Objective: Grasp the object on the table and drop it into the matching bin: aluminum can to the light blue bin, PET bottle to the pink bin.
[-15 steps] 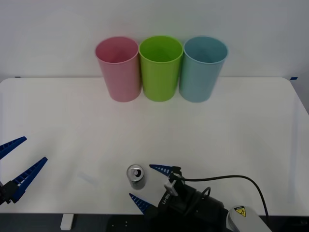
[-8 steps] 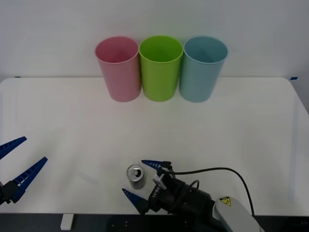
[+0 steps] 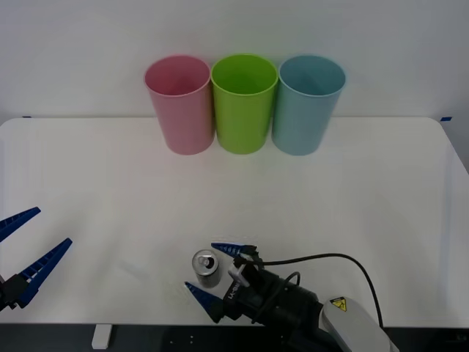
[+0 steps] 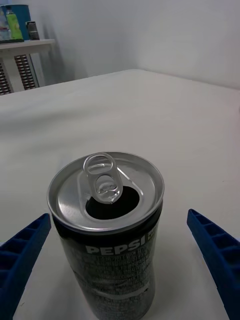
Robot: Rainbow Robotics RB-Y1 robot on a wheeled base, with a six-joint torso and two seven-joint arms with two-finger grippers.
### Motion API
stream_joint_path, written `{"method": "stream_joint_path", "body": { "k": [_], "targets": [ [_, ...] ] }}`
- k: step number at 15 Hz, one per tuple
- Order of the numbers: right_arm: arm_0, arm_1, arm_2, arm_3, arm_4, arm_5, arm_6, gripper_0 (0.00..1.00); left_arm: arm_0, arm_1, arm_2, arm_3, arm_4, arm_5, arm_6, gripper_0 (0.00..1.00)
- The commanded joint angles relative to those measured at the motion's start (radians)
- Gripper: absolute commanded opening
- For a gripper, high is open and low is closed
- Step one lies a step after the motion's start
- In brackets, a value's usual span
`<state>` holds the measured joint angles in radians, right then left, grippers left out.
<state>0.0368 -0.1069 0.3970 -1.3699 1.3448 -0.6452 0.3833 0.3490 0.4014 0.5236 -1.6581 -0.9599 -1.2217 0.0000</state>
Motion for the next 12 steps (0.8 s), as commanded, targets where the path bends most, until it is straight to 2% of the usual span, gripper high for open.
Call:
{"method": "stream_joint_path", "body": {
  "k": [1, 12],
  "targets": [
    [0.0, -0.001, -0.001, -0.001, -0.01, 0.001, 0.008, 0.0, 0.0, 0.0, 0.0, 0.0, 0.0, 0.0, 0.0, 1.0],
    [0.009, -0.017, -0.052, -0.025, -0.056, -0.048, 0.015, 0.0, 0.0, 0.0, 0.0, 0.0, 0.0, 0.0, 0.0, 1.0]
  ]
}}
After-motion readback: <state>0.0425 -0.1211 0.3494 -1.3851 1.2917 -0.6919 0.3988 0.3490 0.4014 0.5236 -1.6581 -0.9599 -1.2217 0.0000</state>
